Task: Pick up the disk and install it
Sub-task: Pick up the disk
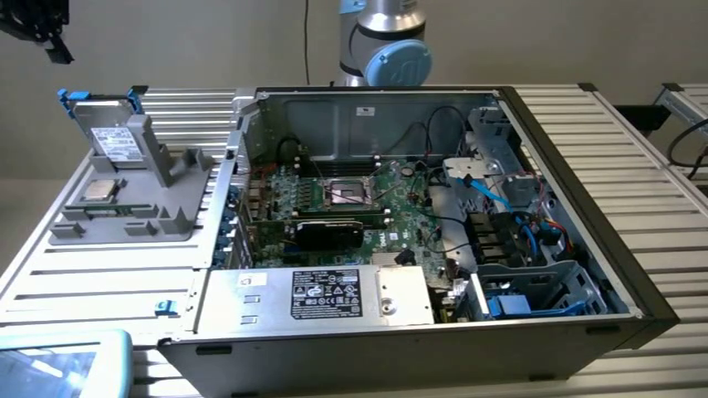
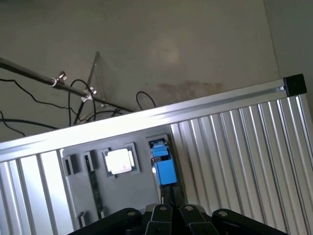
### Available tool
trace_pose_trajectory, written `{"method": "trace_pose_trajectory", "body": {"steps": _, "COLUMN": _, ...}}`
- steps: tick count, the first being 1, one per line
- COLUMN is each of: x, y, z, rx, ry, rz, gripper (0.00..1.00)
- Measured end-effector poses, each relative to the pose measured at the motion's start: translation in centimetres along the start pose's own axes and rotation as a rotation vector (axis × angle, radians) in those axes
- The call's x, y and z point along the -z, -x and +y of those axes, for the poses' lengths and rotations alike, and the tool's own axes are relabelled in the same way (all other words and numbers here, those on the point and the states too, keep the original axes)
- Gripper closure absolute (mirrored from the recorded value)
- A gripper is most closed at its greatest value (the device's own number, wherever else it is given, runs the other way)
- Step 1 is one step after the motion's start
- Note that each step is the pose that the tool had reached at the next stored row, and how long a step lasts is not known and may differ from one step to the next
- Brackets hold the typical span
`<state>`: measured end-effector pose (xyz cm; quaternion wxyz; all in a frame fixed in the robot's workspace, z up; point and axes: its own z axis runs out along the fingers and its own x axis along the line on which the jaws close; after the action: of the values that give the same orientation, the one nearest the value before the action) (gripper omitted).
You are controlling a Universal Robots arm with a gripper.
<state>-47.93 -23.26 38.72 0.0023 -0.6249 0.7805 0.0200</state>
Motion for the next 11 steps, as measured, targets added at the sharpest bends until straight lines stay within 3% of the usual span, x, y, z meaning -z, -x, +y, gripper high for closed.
{"method": "trace_pose_trajectory", "body": {"steps": 5, "x": 0.00, "y": 0.00, "z": 0.00, "rx": 0.055, "ry": 0.0015, "rz": 0.0015, "gripper": 0.89}}
{"method": "trace_pose_trajectory", "body": {"steps": 11, "x": 0.00, "y": 0.00, "z": 0.00, "rx": 0.061, "ry": 0.0017, "rz": 0.0017, "gripper": 0.89}}
